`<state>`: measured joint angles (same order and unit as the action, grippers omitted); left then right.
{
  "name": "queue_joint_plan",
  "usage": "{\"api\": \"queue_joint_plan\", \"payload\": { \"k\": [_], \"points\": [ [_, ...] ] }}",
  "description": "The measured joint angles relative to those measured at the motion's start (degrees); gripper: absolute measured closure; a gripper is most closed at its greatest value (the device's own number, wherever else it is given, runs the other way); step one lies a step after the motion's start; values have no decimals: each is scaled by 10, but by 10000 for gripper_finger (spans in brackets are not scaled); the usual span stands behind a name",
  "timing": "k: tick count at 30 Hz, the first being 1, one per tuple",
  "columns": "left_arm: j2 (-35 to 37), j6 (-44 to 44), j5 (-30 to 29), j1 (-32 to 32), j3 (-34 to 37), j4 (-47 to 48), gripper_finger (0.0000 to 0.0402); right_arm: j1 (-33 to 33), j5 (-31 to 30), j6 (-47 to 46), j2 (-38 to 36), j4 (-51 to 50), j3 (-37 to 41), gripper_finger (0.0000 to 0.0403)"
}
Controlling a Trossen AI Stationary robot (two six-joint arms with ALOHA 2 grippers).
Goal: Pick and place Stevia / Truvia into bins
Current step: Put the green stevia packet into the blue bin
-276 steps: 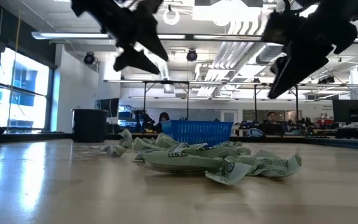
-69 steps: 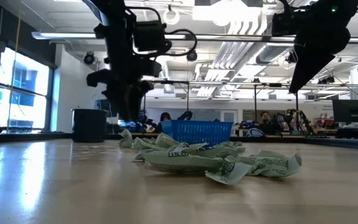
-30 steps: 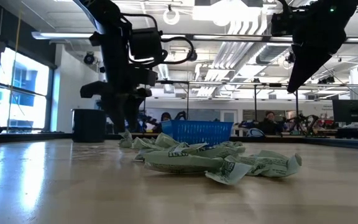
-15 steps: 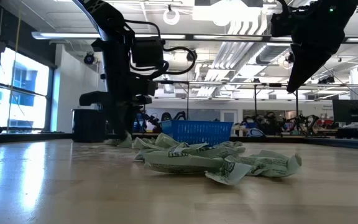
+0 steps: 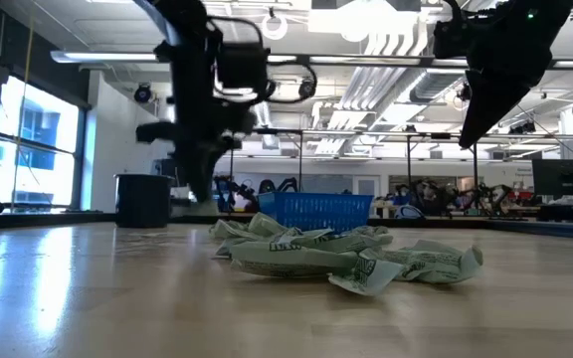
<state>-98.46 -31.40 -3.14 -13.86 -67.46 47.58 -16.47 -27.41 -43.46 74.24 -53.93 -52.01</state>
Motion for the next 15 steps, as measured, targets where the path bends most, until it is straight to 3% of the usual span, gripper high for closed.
{"api": "queue_joint_plan", "payload": {
  "k": [2,7,12,15],
  "points": [
    [4,22,0,0,-39,27,372,0,-5,3,0,0,0,146],
    [13,34,0,-1,-119,-7,373,0,-12,13,0,-1,0,146],
    [-4,3,-1,-9,-137,11,378,0,-10,11,0,-2,0,146],
    [-17,30,12,-16,-131,80,378,0,-8,5,0,-2,0,146]
  ]
}}
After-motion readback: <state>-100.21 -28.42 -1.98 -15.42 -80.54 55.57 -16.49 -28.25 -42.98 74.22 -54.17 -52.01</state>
